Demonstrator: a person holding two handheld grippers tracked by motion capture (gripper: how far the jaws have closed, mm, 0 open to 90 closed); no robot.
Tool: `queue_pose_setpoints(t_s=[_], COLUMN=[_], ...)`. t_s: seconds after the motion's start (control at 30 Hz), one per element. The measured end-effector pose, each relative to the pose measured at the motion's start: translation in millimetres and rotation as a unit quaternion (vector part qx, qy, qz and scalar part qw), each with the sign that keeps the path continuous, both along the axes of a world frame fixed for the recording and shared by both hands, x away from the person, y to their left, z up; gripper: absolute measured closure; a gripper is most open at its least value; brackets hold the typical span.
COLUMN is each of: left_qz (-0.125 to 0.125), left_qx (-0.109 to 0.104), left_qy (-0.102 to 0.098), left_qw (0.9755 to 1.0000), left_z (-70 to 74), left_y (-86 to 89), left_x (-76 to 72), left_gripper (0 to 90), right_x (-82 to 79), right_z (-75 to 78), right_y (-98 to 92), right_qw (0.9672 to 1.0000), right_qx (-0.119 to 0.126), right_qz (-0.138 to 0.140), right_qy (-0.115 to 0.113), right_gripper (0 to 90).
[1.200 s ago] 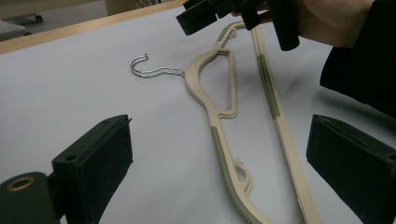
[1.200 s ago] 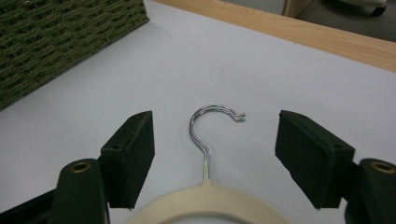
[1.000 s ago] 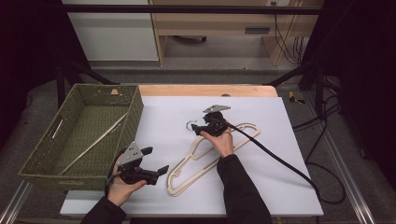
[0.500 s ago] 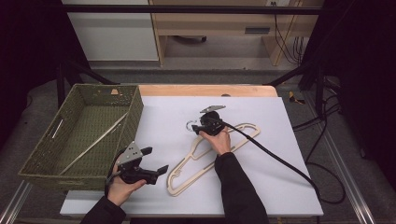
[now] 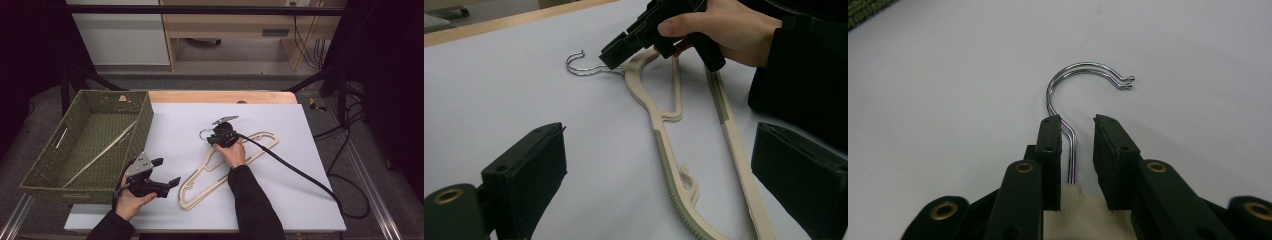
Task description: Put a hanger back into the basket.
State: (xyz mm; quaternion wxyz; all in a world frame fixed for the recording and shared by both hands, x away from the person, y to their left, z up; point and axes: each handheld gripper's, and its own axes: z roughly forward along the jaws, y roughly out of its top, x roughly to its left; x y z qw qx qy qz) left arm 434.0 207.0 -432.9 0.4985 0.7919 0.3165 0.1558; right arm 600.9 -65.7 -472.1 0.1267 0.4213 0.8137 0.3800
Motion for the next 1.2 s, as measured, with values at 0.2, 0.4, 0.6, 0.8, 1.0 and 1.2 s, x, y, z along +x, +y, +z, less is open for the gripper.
queue_pose_setpoints(t_s=[0.2,0.4,0.6,0.8,1.0,1.2], left_qz=[0.0,-0.001,-0.001,-0.001,-0.002,-0.004], left_qx=[0.001,0.002,0.003,0.004,0.003,0.004], left_qy=[0.0,0.001,0.002,0.003,0.006,0.006], left_qw=[1.0,1.0,1.0,1.0,1.0,1.0], left_z=[-0.4,-0.8,-1.5,-2.0,-2.3,0.5], left_y=[-0.2,-0.8,-1.3,-2.0,-4.0,-7.9], left_x=[0.1,0.0,0.0,0.0,0.3,-0.5], left_gripper=[7.5,7.6,7.6,7.7,7.9,8.2], right_x=[0.1,0.4,0.2,-1.8,-7.7,-16.1], right_z=[-3.3,-6.0,-5.4,-1.4,8.5,17.7], right_y=[0.8,1.8,1.2,0.8,0.0,-2.4], right_qw=[1.0,0.9999,0.9999,1.0,0.9999,0.9991], right_qx=[-0.004,0.001,0.001,0.002,0.008,0.018], right_qz=[-0.001,-0.002,0.001,-0.004,-0.006,0.008], right_qy=[0.006,0.015,0.012,0.004,-0.013,-0.039], right_gripper=[82.6,86.8,88.7,89.0,89.2,89.3])
